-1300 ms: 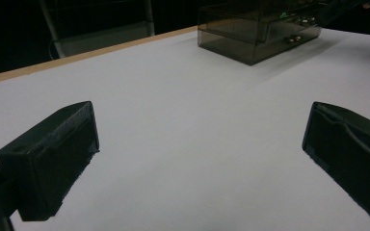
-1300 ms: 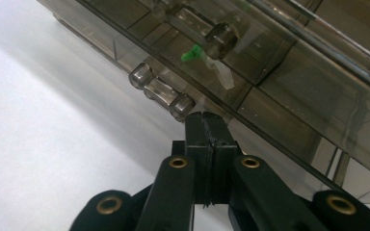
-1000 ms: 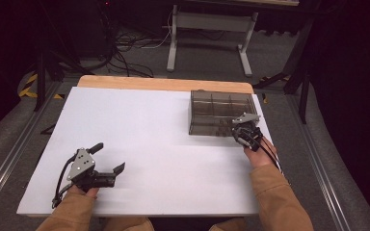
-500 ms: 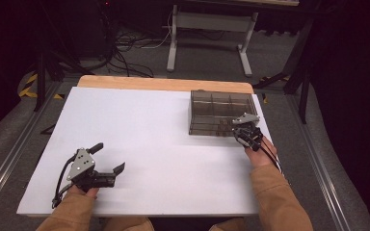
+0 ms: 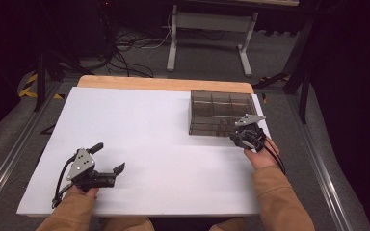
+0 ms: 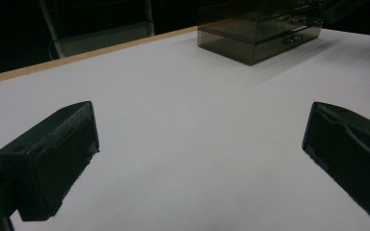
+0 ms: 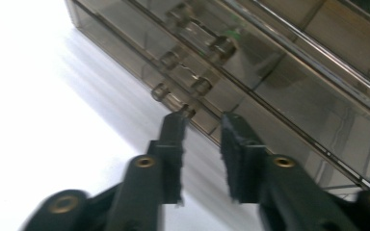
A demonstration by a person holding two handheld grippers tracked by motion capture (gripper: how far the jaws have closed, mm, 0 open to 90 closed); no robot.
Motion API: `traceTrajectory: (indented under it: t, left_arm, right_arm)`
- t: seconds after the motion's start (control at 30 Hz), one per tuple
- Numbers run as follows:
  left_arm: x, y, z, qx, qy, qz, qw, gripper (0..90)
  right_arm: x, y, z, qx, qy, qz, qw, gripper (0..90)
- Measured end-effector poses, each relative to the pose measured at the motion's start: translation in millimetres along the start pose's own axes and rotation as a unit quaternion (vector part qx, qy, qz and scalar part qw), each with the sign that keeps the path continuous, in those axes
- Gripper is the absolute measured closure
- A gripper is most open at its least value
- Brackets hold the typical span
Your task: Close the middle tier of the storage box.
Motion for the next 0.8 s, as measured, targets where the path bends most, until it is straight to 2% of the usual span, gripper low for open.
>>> traceTrajectory:
  t: [0.27,0.33,0.37,0.4,0.5,0.53,0.7,0.8]
  left_arm:
    - [0.0,-0.2,0.1,0.0,0.0,0.0,1.0,0.3]
    - [0.0,-0.3,0.1,0.0,0.0,0.0,1.0,0.3]
    - [0.0,-0.3,0.1,0.0,0.0,0.0,1.0,0.3]
    - [0.0,-0.2,0.0,0.0,0.0,0.0,1.0,0.3]
    - [0.0,-0.1,-0.1,0.0,0.0,0.0,1.0,0.3]
    - [0.0,-0.2,-0.3,0.0,0.0,0.002,1.0,0.3]
    - [0.0,0.0,-0.5,0.0,0.0,0.002,1.0,0.3]
    - [0.0,0.0,-0.5,0.0,0.0,0.002,1.0,0.3]
  right_arm:
    - [6.3,-6.2,-14.0,0.027,0.04,0.017,0.9987,36.7]
    - [7.7,-7.4,-17.8,0.04,0.049,0.022,0.9978,31.0]
    - [7.7,-7.4,-17.8,0.04,0.049,0.022,0.9978,31.0]
    - [8.5,-8.8,-21.4,0.055,0.058,0.026,0.9965,24.8]
    - [8.8,-9.8,-24.1,0.06,0.065,0.03,0.9956,20.2]
    - [9.0,-11.2,-27.7,0.07,0.079,0.039,0.9937,13.7]
    - [9.7,-17.3,-36.3,0.093,0.106,0.053,0.9886,4.3]
    - [9.4,-23.0,-41.6,0.108,0.124,0.053,0.9849,0.1]
Point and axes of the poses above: each handheld gripper's, and its own axes: z roughly forward along the jaws, x roughly out of its top, y roughly to its right, the point moved 6 cm from there along z, roughly forward along the jaws, and after that the axes turned 10 degrees about -x, right-handed, at the moved point
